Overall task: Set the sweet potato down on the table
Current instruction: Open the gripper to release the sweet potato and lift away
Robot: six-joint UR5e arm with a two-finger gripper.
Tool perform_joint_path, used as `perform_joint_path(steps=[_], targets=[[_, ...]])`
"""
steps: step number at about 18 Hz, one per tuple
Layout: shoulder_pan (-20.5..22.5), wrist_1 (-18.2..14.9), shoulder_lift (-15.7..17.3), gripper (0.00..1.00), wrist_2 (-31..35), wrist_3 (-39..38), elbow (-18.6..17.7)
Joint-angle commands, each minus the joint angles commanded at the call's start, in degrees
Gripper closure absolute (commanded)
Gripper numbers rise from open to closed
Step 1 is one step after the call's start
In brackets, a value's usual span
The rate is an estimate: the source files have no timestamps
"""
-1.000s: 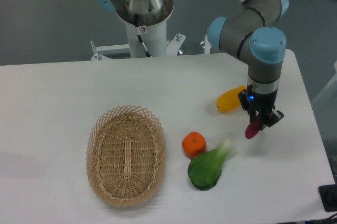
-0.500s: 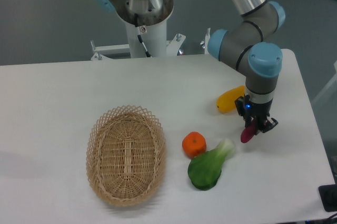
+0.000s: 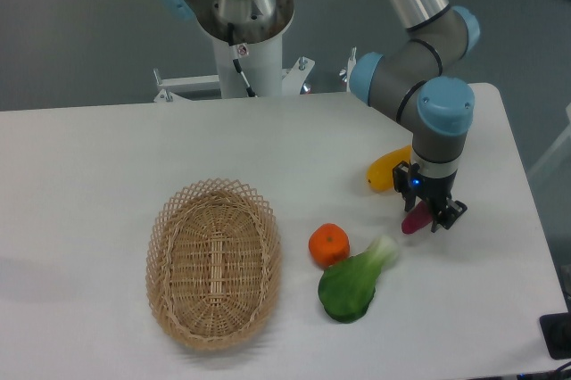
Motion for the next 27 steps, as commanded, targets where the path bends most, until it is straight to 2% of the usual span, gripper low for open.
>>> perform_joint_path(steps=[3, 7, 9, 12, 15, 22, 27], targets=[[0.00, 0.00, 2.28, 0.00, 1.05, 0.17, -0.08], [-1.05, -1.58, 6.32, 0.00, 3.78, 0.70, 3.95], [-1.93, -5.42, 8.52, 0.00, 4.04, 0.17, 5.44], [-2.02, -17.01, 11.25, 0.00, 3.61, 0.44, 10.35], [-1.85, -26.08, 13.44, 0.00, 2.38, 1.23, 13.62], [1.05, -32.43, 17.05, 0.00, 2.64, 10.62, 14.41], [1.67, -34.37, 17.50, 0.00, 2.29, 15.03, 15.21]])
